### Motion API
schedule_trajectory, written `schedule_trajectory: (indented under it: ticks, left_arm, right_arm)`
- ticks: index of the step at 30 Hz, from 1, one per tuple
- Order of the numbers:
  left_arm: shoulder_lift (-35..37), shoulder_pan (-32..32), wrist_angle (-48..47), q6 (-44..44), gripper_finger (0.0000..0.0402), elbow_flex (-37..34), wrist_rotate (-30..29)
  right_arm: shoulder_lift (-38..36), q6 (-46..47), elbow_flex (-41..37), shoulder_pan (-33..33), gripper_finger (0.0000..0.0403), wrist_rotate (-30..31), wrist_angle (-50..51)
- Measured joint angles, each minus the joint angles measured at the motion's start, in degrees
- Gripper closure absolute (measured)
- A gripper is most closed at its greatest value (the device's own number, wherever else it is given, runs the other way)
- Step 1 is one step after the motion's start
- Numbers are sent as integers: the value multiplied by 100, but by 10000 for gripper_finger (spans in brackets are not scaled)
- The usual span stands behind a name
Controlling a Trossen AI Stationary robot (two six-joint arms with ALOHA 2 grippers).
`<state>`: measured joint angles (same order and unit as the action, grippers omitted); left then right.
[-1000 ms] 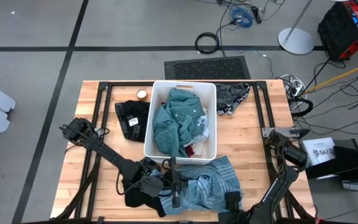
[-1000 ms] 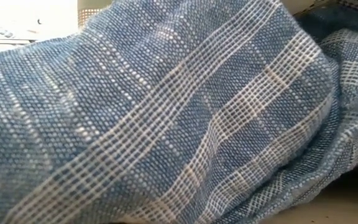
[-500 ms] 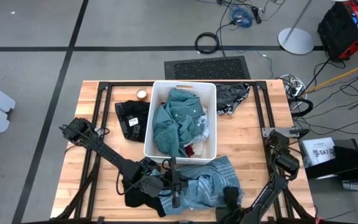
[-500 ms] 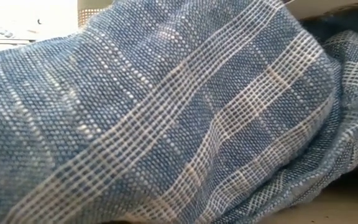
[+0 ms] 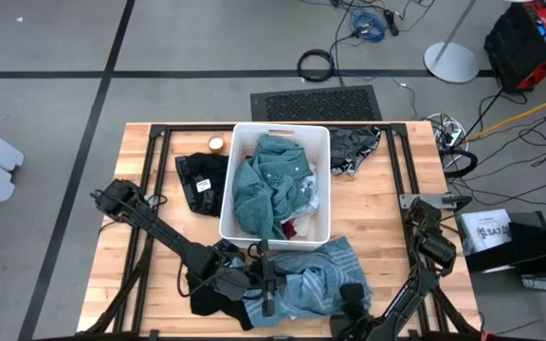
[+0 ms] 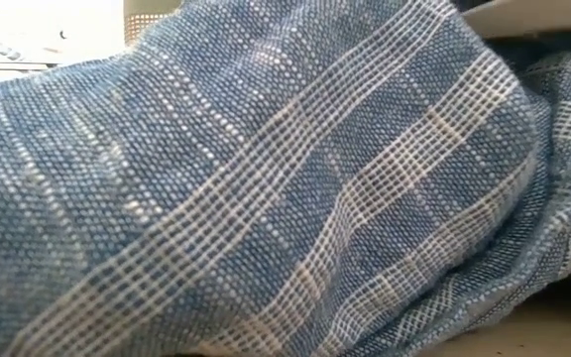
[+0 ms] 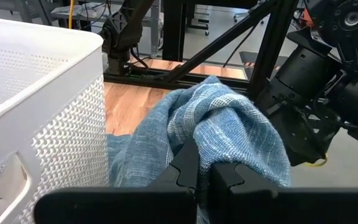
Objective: Sort clothes
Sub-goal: Put the blue patterned shirt into the laundry bin
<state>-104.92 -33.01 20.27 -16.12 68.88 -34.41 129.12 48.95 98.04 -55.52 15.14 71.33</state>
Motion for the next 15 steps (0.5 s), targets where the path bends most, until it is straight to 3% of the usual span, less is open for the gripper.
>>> schedule_trajectory:
  ticks: [3, 8, 15]
  left_arm:
    - [0, 0, 7, -2, 391, 0, -2]
    - [0, 0, 37, -13, 391, 0, -2]
    - [140, 0, 135, -11, 391, -2, -2]
  right_arm:
    - [-216, -39, -3, 12, 401, 4, 126]
    - [-891, 266, 488, -51, 402, 555, 1094]
    - [-2034, 1276, 1368, -578, 402, 2532, 1866]
